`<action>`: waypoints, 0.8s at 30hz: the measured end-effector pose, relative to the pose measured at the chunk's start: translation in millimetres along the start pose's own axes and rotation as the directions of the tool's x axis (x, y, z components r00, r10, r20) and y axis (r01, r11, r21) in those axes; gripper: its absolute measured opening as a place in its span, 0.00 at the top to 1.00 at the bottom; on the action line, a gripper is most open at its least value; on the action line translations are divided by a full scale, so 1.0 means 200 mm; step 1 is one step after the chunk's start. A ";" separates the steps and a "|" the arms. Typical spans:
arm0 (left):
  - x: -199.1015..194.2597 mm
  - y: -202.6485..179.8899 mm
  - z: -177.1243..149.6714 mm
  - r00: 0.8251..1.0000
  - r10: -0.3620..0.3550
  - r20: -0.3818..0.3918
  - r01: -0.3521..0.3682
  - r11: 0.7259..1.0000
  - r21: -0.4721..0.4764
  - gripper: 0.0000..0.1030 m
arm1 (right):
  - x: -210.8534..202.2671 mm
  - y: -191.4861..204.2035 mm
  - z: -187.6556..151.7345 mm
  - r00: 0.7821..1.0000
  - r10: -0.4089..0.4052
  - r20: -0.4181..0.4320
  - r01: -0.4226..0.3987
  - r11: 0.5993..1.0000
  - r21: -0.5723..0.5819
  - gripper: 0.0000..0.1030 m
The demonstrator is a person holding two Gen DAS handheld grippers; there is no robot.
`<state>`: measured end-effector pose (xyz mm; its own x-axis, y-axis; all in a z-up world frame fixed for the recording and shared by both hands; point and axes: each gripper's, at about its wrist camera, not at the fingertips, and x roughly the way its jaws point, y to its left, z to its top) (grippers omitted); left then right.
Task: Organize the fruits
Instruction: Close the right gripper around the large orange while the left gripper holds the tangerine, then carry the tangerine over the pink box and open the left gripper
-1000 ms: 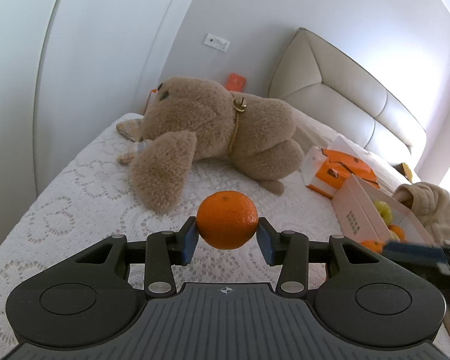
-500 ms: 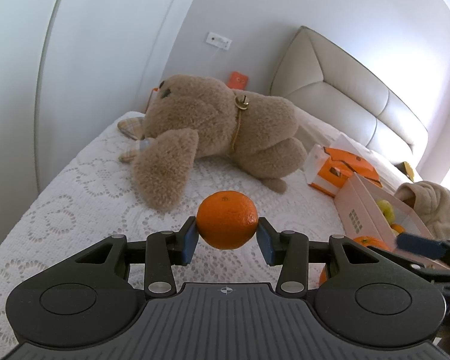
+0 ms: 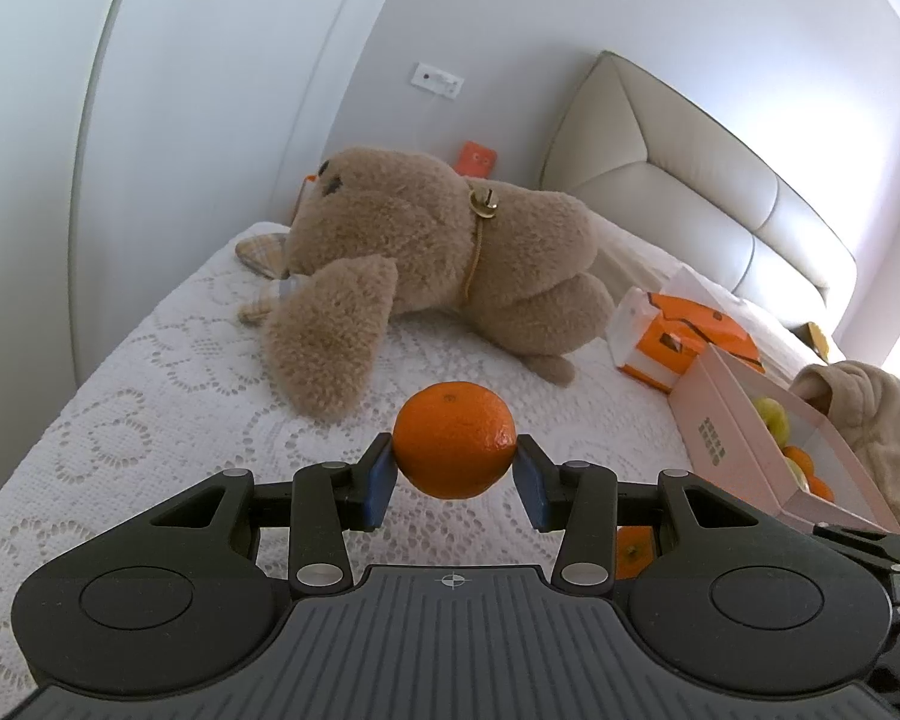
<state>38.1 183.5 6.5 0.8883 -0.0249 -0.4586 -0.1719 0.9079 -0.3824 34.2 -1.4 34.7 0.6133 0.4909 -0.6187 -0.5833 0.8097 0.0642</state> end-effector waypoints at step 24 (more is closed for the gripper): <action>0.01 -0.06 0.03 1.000 -0.019 -0.020 0.019 0.999 0.030 0.54 | -0.14 -0.11 0.02 0.998 -0.069 0.014 0.067 0.992 0.110 0.25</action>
<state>44.0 174.1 15.0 0.8827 -0.0502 -0.4672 -0.1417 0.9195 -0.3666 31.8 -32.3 54.3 0.6594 0.4387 -0.6106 -0.4788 0.8712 0.1088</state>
